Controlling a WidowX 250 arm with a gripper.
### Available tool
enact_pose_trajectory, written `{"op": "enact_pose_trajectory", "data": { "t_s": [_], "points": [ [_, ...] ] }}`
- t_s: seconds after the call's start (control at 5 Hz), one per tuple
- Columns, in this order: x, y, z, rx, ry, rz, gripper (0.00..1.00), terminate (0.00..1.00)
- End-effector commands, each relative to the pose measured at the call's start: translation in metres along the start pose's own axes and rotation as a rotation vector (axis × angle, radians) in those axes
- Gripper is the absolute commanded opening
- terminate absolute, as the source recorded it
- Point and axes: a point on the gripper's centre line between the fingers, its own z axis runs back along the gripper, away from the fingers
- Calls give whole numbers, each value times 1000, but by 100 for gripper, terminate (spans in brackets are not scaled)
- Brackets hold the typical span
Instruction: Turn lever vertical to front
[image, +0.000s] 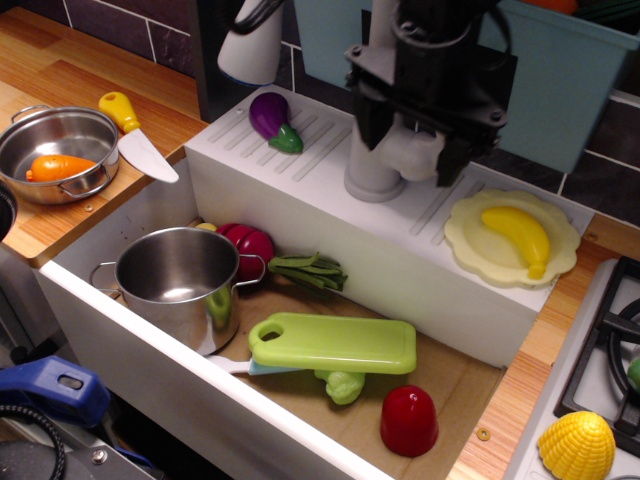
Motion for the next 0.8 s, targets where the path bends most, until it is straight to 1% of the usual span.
{"op": "enact_pose_trajectory", "data": {
  "t_s": [0.0,0.2,0.6],
  "points": [
    [29,-3,16,-12,-74,-22,100,0],
    [40,-2,9,-15,-93,-48,100,0],
    [47,0,5,-28,-109,-65,100,0]
  ]
}}
